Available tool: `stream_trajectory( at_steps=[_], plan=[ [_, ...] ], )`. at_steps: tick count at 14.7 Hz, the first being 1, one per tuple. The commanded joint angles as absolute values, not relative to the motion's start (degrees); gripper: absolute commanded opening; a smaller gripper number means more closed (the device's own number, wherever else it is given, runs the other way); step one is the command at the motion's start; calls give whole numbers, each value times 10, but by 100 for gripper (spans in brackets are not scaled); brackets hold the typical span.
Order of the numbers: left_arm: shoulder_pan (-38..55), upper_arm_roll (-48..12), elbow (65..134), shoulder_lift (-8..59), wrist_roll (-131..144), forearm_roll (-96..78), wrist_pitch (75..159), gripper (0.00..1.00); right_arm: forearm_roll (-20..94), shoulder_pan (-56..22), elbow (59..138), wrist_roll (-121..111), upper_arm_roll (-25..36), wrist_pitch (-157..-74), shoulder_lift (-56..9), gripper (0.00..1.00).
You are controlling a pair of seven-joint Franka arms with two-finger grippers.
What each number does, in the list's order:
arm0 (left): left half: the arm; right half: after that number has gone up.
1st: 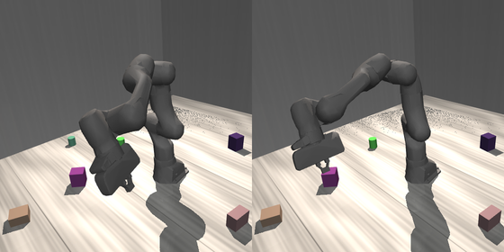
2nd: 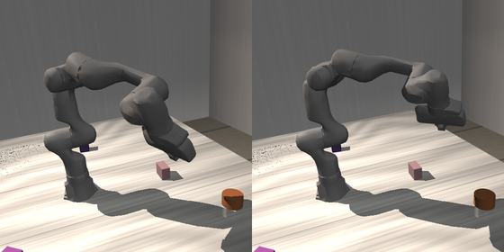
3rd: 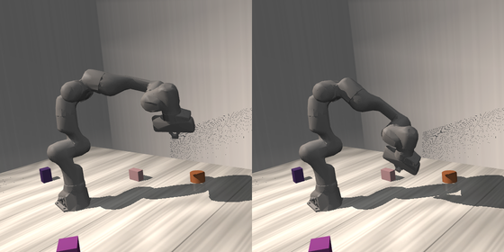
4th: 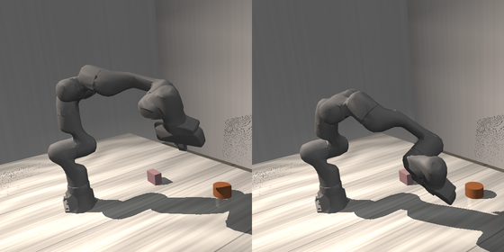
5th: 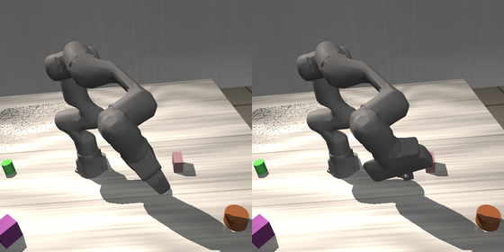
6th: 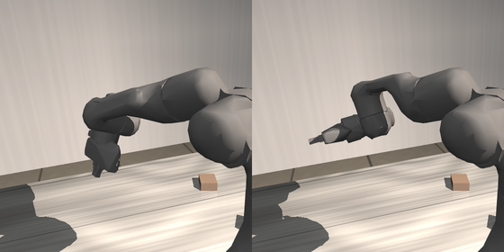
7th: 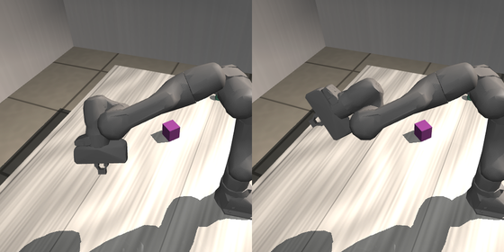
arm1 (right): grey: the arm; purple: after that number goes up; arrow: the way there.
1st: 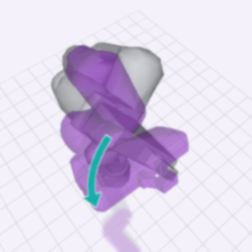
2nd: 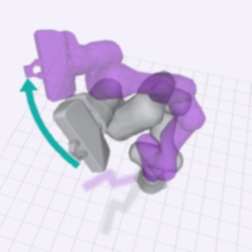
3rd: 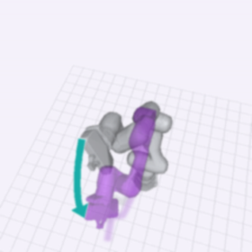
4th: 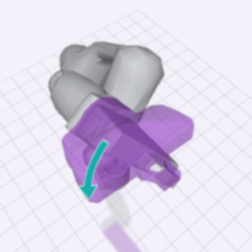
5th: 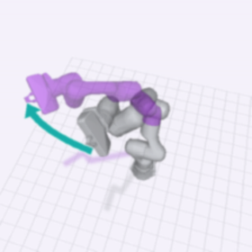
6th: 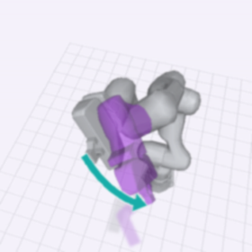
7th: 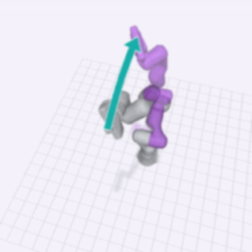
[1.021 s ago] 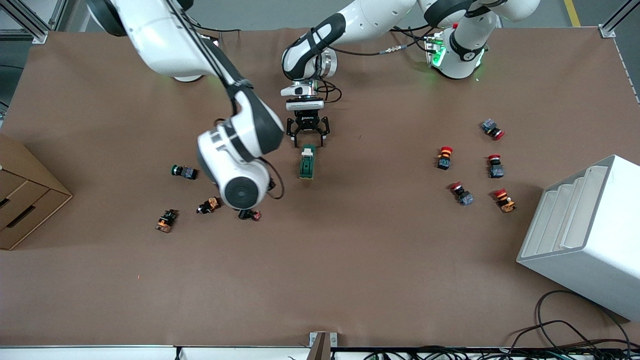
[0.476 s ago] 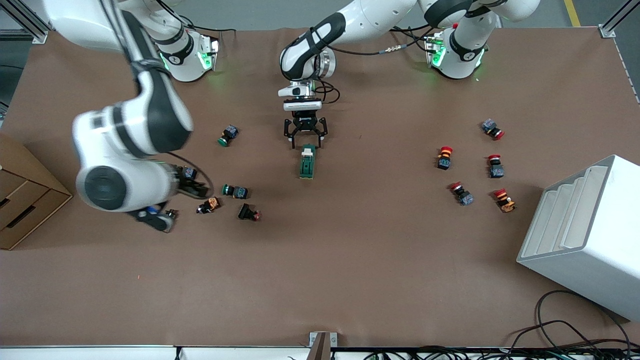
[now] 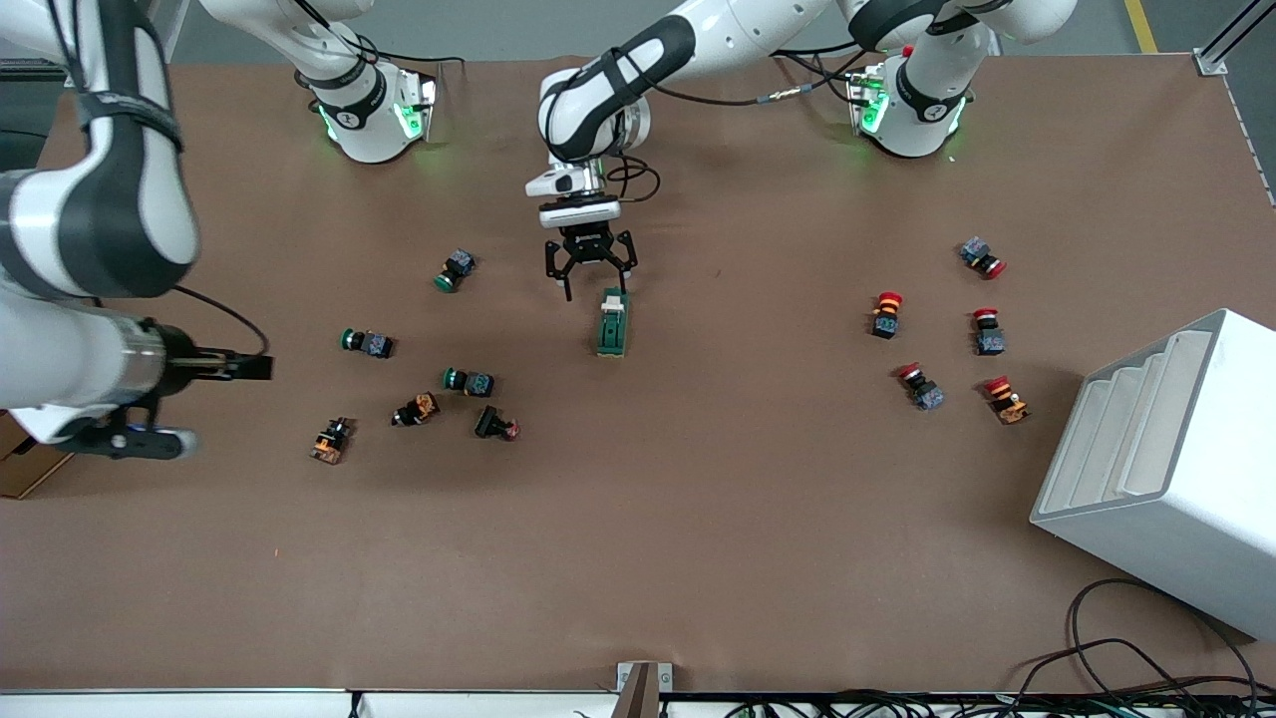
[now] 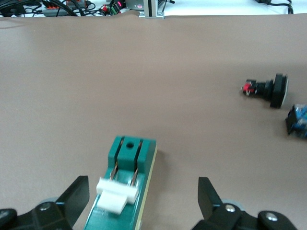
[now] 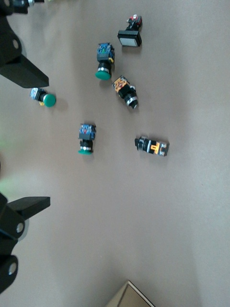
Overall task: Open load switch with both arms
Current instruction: 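Lift the left gripper off the switch while the right gripper withdraws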
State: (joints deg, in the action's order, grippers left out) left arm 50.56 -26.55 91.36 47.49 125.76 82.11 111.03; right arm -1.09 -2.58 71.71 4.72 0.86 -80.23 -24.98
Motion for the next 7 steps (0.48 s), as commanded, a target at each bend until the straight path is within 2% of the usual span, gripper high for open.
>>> stream_trajectory(
  at_steps=[1,5,7],
  plan=[
    [503,-266,875,446,1172,740,1104,100,-23,5,746,-13,-4,-809,-216,100],
    [476,-266,814,419,1059,630,1104,100,-29,15,740,-33,-4,-810,-214,100],
    [459,-265,808,403,1001,590,1104,100,-33,17,739,-33,-6,-809,-214,100]
  ],
)
